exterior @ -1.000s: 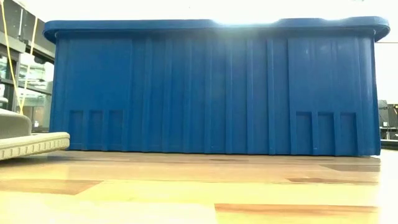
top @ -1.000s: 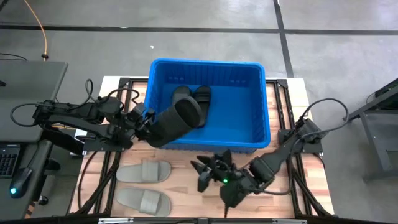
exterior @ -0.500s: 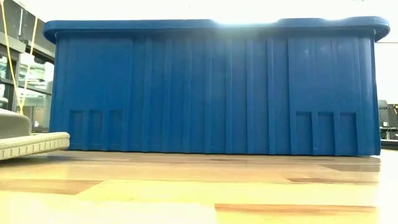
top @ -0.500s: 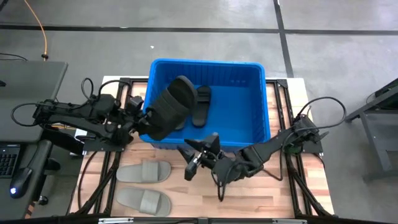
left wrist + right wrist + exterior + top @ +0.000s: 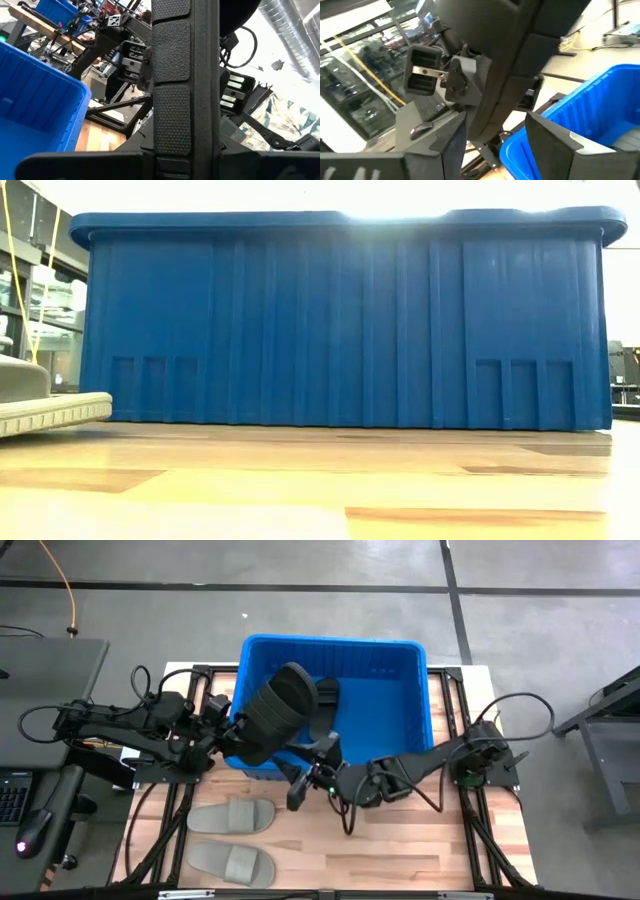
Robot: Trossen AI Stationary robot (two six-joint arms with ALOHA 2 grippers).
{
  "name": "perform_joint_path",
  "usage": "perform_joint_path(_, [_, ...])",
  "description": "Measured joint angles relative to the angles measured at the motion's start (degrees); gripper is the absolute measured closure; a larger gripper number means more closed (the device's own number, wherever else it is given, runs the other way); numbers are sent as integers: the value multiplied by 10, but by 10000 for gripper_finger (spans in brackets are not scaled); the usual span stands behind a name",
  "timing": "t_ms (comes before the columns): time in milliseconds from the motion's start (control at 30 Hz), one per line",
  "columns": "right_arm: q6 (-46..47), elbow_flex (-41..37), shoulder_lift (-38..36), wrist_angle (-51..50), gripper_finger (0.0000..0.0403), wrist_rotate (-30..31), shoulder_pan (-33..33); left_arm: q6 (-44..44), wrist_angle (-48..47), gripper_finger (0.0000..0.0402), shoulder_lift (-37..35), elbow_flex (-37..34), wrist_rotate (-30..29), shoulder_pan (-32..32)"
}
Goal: Pick and place slides into bin
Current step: Put the black slide into the blue bin
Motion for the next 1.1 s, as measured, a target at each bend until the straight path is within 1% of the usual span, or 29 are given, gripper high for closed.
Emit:
perform_joint_path(100, [-22, 0, 0, 27, 213, -25, -10, 0, 0, 355, 0, 0, 0, 0])
perform_joint_path(233, [-69, 0, 0, 57, 215, -25, -20, 2, 2, 355, 0, 0, 0, 0])
perform_joint_path(300, [-68, 0, 0, 67, 217, -33, -26, 4, 2, 355, -1, 0, 0, 0])
perform_joint_path(367, [-58, 0, 0, 70, 226, -54, -34, 4, 2, 355, -1, 0, 0, 0])
perform_joint_path(500, [-24, 0, 0, 71, 256, -103, -52, 4, 0, 355, 0, 0, 1, 0])
perform_joint_path(600, [-14, 0, 0, 71, 285, -103, -59, 2, 2, 355, 3, 0, 0, 0])
perform_joint_path(700, [-12, 0, 0, 70, 341, -96, -61, 4, 1, 355, 2, 0, -2, 0])
perform_joint_path(733, [-10, 0, 0, 70, 353, -99, -61, 4, 1, 355, 2, 0, -2, 0])
perform_joint_path(767, [-8, 0, 0, 68, 354, -105, -61, 4, 1, 353, 2, 0, -2, 0])
perform_joint_path(833, [-2, 0, 0, 60, 354, -112, -61, 3, 0, 327, 1, 0, 1, 0])
perform_joint_path(967, [35, 0, 0, -3, 354, -130, -52, -1, -5, 258, -3, -1, 24, 0])
perform_joint_path(1100, [78, 0, 0, -62, 354, -136, -33, -1, -7, 210, -14, 0, 59, 0])
